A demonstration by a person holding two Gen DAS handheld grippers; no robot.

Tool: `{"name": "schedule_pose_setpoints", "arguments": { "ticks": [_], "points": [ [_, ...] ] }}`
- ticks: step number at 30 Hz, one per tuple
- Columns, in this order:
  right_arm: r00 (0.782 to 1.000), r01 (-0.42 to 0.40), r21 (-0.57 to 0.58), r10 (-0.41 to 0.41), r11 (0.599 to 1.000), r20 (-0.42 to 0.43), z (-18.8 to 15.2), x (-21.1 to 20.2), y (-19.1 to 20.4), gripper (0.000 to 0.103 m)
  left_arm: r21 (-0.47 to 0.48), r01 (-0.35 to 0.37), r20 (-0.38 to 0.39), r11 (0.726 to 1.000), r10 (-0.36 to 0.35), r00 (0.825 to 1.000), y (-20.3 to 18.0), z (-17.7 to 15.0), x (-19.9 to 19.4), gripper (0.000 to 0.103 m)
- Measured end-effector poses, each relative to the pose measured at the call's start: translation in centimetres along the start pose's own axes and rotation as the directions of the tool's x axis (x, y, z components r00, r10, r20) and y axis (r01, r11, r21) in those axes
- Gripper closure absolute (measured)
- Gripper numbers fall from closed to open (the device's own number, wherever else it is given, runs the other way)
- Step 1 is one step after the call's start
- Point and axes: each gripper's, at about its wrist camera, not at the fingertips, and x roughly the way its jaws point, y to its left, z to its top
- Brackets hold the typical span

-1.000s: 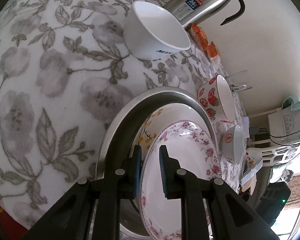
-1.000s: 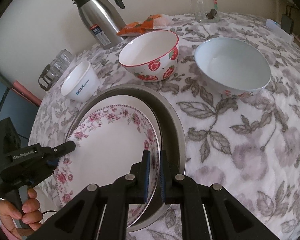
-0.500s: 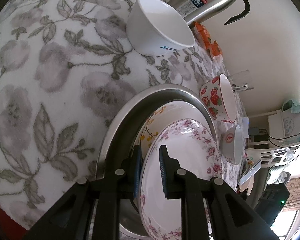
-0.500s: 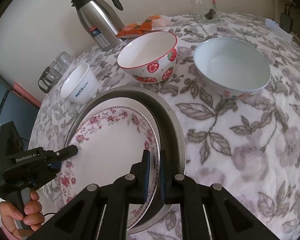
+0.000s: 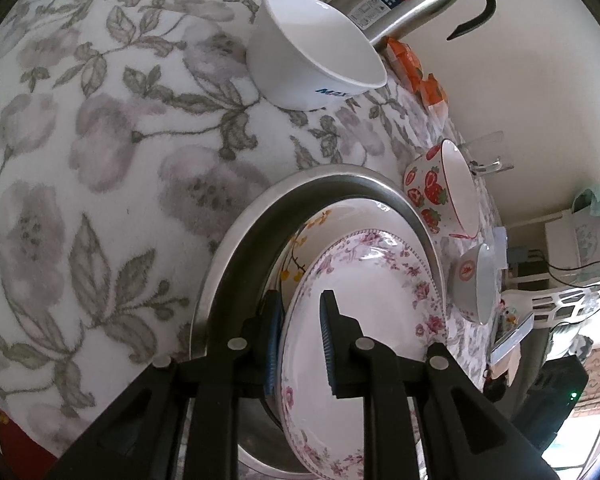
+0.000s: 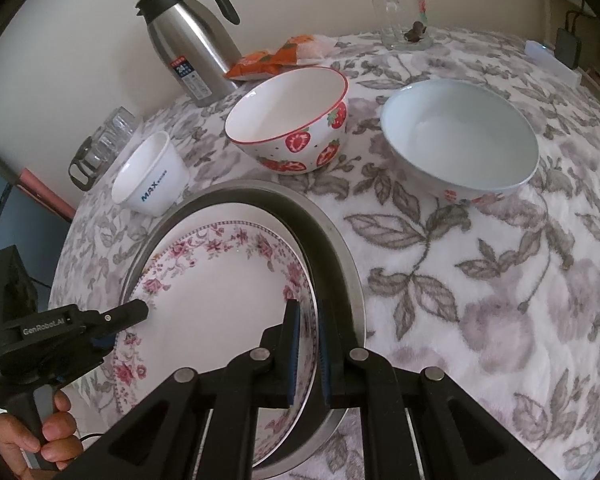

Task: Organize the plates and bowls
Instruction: 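Settle the pink-rose plate flat in the steel tray with both grippers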

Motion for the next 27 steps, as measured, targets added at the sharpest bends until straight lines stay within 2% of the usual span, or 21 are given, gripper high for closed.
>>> {"name": "schedule_pose_setpoints", "arguments": {
  "ticks": [6,27],
  "points": [
    [1.000,-0.004,0.007,0.004,1.000,-0.011,-0.08,0.18,-0.07,0.093,-0.019,0.016,-0.018,1.000,-0.017,1.000,0.31,0.10,-0.03,0.081],
    [1.000,-0.012,0.007,0.012,1.000,-0.018,-0.18,0.30,-0.16,0.093,-0.006,-0.012,-0.076,1.000,0.012,0.997,0.10,-0.46,-0.30,0.080]
  ]
}}
